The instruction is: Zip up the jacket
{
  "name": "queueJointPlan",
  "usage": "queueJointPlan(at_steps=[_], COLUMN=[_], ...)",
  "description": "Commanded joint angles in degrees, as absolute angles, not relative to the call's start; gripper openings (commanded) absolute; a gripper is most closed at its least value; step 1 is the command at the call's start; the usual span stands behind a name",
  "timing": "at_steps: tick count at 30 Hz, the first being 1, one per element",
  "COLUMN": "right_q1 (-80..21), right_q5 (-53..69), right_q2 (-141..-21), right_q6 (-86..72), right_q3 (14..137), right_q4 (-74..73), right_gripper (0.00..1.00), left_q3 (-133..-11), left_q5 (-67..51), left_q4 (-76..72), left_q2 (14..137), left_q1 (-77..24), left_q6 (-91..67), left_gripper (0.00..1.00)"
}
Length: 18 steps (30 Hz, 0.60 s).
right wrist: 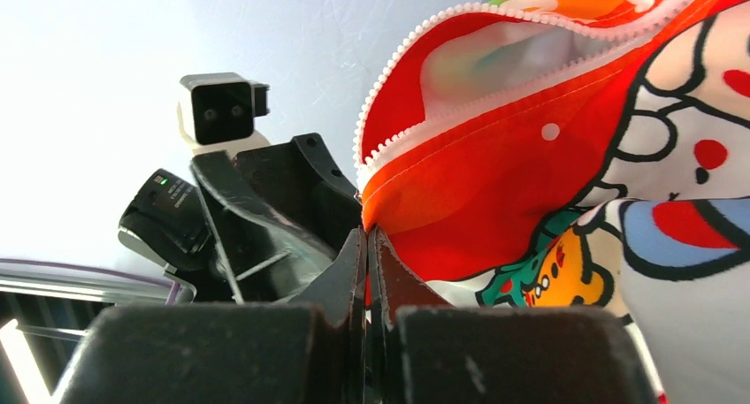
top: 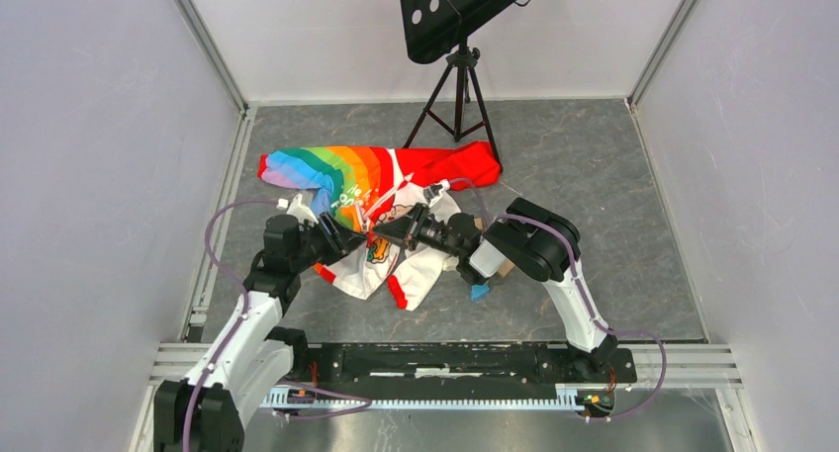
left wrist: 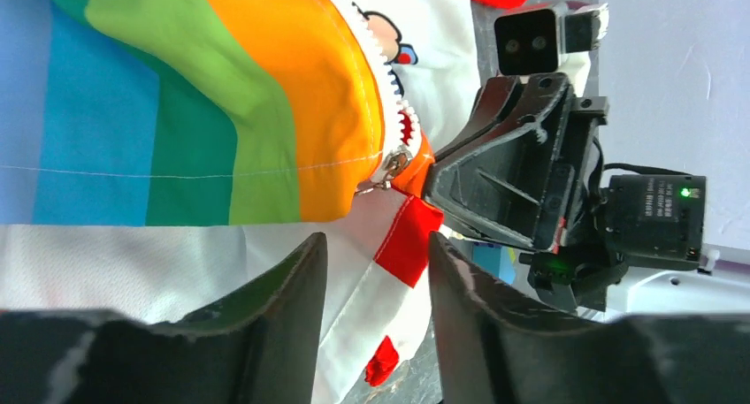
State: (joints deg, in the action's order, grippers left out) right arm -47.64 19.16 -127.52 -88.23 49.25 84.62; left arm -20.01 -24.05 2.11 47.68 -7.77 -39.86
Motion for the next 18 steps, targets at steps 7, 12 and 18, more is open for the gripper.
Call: queueJointPlan(at_steps=[7, 12, 18], right_q1=[-47.3, -47.3, -47.3], right_q5=[19.1, 19.1, 19.1], right_q2=[-125.9, -125.8, -125.8], right_q6=[-86.9, -87.1, -87.4], right_q3=[48.7, 49.2, 50.1], right_q4=[112.3, 112.2, 112.3], right_gripper=[0.0, 0.0, 0.0], left_q3=[-20.9, -22.3, -19.8], left_q5=[-28.8, -35.2, -42.1], left_q4=[0.6, -6.7, -16.9], left_q2=[37.1, 44.5, 52.6], left_q1=[3.3, 4.1, 4.1], left_q6=[-45.6, -45.7, -48.6], left_gripper=[0.76, 0.76, 0.67])
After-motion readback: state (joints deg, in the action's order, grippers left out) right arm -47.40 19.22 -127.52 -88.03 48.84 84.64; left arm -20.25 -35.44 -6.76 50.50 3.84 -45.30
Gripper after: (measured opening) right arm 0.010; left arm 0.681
